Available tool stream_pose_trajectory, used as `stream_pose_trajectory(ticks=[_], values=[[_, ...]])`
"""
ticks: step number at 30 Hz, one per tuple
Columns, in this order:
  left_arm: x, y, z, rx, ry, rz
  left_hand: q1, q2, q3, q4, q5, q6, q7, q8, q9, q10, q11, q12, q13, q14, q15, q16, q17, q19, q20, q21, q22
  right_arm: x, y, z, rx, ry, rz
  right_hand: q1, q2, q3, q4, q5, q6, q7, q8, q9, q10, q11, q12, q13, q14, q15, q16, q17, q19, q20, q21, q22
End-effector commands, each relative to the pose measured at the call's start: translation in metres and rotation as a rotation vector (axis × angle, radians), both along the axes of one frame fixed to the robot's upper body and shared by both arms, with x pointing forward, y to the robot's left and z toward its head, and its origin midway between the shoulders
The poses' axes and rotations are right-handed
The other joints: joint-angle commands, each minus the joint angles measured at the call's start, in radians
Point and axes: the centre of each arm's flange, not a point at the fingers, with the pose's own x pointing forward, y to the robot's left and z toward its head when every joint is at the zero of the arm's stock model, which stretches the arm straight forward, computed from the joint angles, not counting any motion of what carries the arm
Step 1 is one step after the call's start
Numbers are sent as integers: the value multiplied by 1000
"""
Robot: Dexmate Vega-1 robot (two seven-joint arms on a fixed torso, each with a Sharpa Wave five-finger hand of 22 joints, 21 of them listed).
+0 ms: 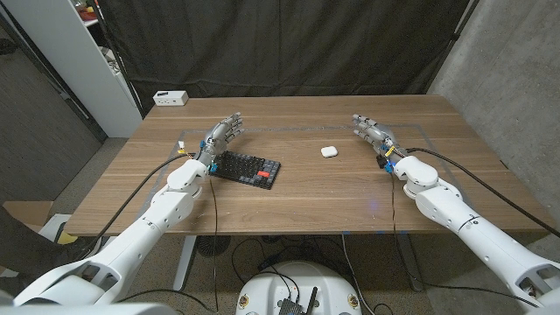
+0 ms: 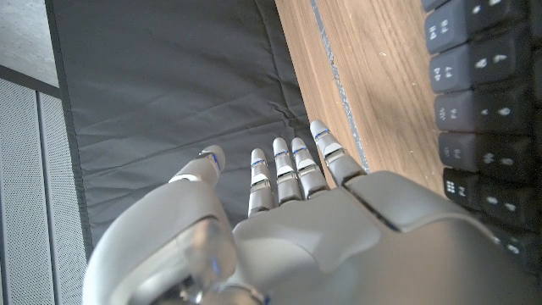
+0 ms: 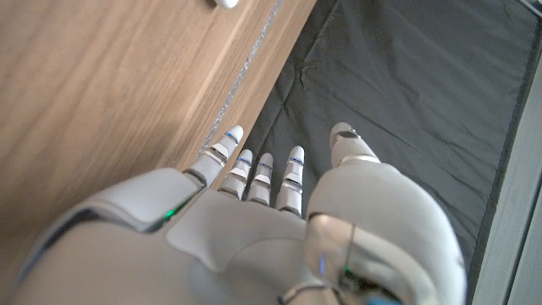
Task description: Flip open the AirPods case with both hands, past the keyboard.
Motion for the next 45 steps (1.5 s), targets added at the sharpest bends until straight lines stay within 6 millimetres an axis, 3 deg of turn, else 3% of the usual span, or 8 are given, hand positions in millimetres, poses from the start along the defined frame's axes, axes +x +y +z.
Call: stream_pose_trajectory(ticks=[1, 4, 7, 11, 17, 22, 45], values=[[0, 2, 5, 30, -20, -2, 3, -2, 5, 2, 6, 13, 1, 8, 3, 6, -7, 4, 4, 5, -3, 4, 1, -5, 2, -3, 3, -14, 13, 3, -259, 44, -121, 9, -18, 0, -17, -3, -2, -10, 0, 5, -16, -1, -4, 5, -16, -52, -4, 2, -17, 4, 0, 5], [0, 2, 6, 32, -23, -8, 3, -3, 6, 1, 5, 16, 0, 9, 3, 4, -2, 3, 4, 4, -2, 3, 1, -6, 2, -4, 3, -13, 20, 6, -364, 74, -125, 36, -32, 6, -36, -7, -9, -41, -1, 5, -46, -18, -5, 8, -54, -60, -11, 1, -45, 3, 0, 5], [0, 2, 7, 39, -28, -12, 3, -3, 7, 0, 5, 18, 1, 9, 3, 7, -6, 4, 4, 4, -3, 3, 0, -7, 3, -5, 3, -13, 25, 9, -437, 102, -131, 57, -38, 11, -41, -10, -26, -65, -6, 6, -87, -29, -8, 11, -92, -60, -13, 0, -74, 5, 0, 5], [-2, 2, 7, 38, -35, -9, 2, -3, 8, -2, 5, 19, 0, 9, 3, 7, -9, 4, 4, 3, -3, 2, 0, -8, 4, -6, 3, -13, 30, 13, -496, 102, -144, 79, -39, 18, -44, -11, -44, -77, -10, 6, -112, -36, -7, 13, -120, -59, -13, 0, -100, 6, -2, 4], [-4, 2, 6, 32, -41, -6, 1, -4, 9, -4, 5, 24, 0, 10, 4, 8, -10, 4, 4, 2, -4, 2, 0, -9, 4, -7, 3, -12, 37, 22, -616, 118, -156, 118, -35, 34, -45, -8, -57, -79, -8, 5, -158, -72, -8, 15, -159, -60, -11, 0, -140, -4, -2, 4], [-3, 1, 6, 31, -44, -9, 0, -4, 10, -5, 5, 25, 0, 10, 4, 8, -12, 4, 5, 1, -5, 2, 0, -10, 5, -8, 4, -9, 44, 30, -714, 139, -160, 165, -36, 52, -51, 0, -68, -79, -7, 4, -196, -86, -8, 16, -199, -63, -12, -1, -178, -2, -3, 2], [7, 2, 13, 27, -58, -15, -7, -4, 15, -10, 5, 65, 11, 21, 5, 8, -12, 4, 7, -1, -5, 1, 0, -12, 6, -11, 4, 13, 71, 37, -963, 218, -192, 215, -25, 76, -45, 19, -42, -79, 5, 6, -236, -90, -4, 14, -258, -57, -12, -3, -246, 6, -5, 1]])
